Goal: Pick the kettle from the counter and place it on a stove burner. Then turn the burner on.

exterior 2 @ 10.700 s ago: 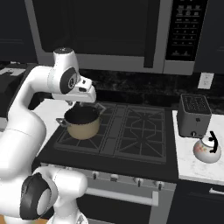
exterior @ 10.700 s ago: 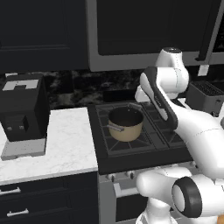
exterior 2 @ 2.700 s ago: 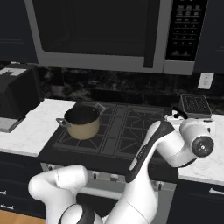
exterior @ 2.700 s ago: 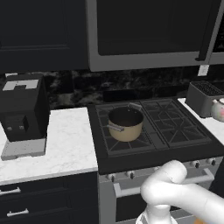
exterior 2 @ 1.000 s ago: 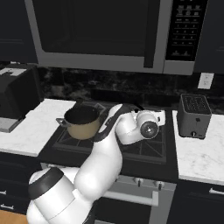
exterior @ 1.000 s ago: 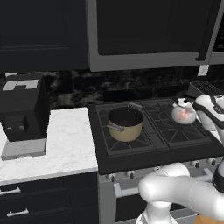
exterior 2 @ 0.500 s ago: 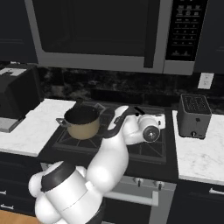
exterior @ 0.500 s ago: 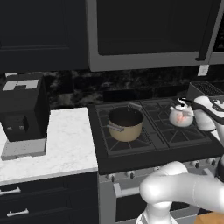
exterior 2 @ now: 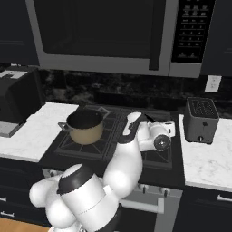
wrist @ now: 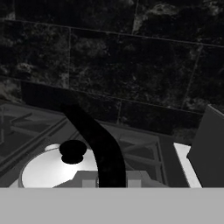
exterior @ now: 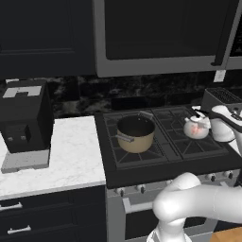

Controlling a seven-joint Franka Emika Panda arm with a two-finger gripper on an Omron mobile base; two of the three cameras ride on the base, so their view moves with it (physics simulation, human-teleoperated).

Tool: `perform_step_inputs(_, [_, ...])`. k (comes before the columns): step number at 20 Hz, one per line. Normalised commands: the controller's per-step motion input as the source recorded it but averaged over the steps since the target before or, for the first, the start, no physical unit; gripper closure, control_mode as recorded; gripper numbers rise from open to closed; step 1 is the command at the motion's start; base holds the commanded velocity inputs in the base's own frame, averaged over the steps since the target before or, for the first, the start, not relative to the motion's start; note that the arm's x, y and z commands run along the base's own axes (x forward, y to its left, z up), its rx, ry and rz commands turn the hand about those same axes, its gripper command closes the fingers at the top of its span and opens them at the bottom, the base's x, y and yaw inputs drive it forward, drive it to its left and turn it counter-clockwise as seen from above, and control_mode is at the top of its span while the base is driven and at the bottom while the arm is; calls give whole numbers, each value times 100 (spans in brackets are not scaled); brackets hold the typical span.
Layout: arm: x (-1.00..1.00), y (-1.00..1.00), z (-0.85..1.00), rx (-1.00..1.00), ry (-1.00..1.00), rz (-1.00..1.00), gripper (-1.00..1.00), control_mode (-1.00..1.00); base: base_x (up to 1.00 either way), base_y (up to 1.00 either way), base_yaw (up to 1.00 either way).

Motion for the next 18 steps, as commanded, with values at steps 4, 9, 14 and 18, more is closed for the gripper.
perform_step_inputs(4, [20, -8, -28, 0, -1, 0, 100, -100, 0, 0, 0])
perform_step_inputs(9, [24, 0, -34, 0, -2, 0, 100, -100, 0, 0, 0])
perform_step_inputs(14, [23, -2, -31, 0, -3, 0, 100, -100, 0, 0, 0])
perform_step_inputs(18, [25, -9, -26, 0, -4, 1, 100, -100, 0, 0, 0])
